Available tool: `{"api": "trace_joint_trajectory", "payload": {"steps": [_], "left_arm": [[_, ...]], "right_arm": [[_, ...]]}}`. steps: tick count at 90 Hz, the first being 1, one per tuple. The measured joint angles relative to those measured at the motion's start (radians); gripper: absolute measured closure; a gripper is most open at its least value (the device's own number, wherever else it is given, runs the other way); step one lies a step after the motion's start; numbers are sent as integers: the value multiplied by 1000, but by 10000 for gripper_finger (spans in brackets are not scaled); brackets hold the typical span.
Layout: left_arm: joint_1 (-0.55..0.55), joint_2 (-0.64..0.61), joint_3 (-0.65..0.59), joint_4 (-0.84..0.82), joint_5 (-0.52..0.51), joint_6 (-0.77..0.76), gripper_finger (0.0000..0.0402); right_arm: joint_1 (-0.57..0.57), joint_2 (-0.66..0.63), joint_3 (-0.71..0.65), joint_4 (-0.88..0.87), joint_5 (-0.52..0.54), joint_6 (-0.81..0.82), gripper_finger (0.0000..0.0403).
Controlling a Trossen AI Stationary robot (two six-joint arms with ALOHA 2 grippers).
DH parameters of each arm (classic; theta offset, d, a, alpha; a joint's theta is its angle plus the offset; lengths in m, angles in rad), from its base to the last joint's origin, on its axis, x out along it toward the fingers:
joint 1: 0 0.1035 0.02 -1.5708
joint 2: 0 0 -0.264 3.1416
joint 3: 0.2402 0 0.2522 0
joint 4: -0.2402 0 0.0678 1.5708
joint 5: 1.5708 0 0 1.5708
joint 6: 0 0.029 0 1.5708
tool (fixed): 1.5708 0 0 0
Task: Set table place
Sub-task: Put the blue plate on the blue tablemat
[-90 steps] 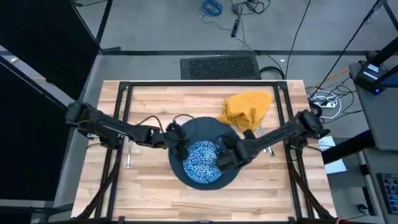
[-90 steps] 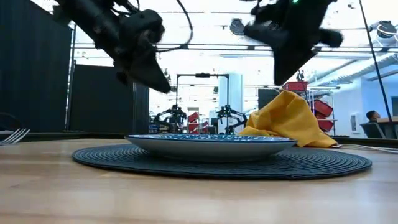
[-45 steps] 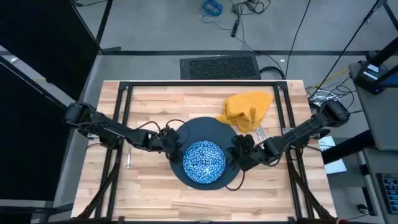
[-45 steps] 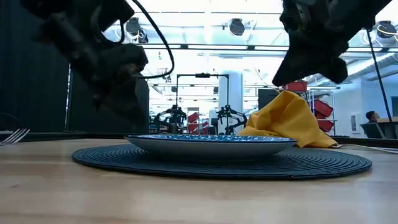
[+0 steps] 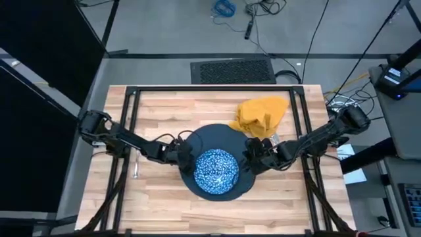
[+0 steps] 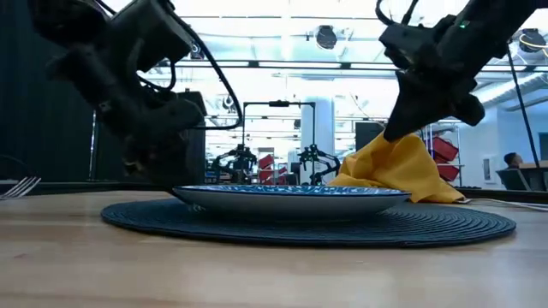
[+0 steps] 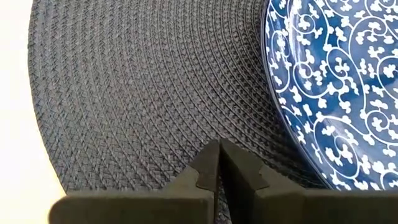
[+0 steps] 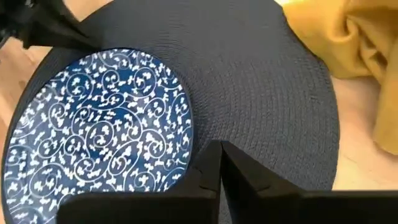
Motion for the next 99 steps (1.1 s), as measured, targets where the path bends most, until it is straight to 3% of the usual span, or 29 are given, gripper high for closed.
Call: {"api": "trace_joint_trajectory", "payload": {"steps": [25, 45, 82, 99], "left_arm": [[-114, 0, 0, -43, 24, -80, 402], [-132, -7, 0, -46, 8, -97, 402], [-137, -180, 15, -228, -16, -72, 402], [-126, -226, 16, -262, -118, -69, 402]], "right_arm": [[-5, 0, 0, 6, -25, 17, 403], [-7, 0, 0, 28, -24, 16, 403], [-7, 0, 0, 28, -25, 18, 403], [-7, 0, 1, 34, -17, 18, 403]]}}
